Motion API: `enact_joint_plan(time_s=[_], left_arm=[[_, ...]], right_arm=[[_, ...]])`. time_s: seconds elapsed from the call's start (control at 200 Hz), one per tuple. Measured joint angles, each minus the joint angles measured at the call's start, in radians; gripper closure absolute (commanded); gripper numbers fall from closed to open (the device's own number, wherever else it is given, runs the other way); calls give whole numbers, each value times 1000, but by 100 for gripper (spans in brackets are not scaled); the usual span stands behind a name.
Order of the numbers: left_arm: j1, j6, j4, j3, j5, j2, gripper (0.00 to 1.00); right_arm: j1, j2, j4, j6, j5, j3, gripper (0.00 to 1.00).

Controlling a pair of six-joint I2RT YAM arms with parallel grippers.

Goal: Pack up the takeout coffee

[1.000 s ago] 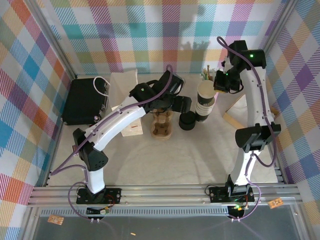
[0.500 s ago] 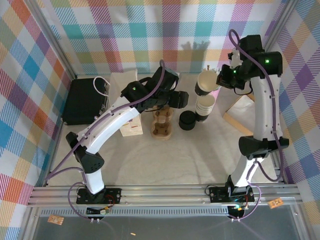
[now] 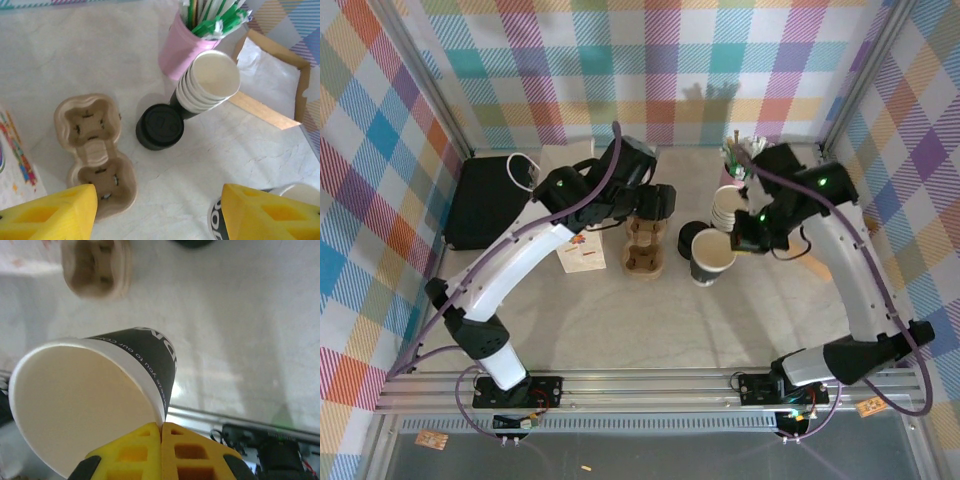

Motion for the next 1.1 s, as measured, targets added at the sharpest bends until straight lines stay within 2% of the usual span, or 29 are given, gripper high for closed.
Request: enact_joint_plan(time_s=[0.165,0.37,0.54,0.835,1.1], left_arm=[[0,-58,4,-180,-8,-109,34],[0,-121,5,-309,-13,-168,35],[0,-136,15,-362,-24,-190,35],[0,-138,35,-450,-79,-258,34],[0,-131,51,-533,-127,-320,34]], right_arm=[[108,-76,95,26,2,-215,100],[213,-82,225,39,24,-339,100],[257,-55,328,39,32,-375,100],[362,96,481,40,43,-381,100],[388,191,546,43,42,-383,100]])
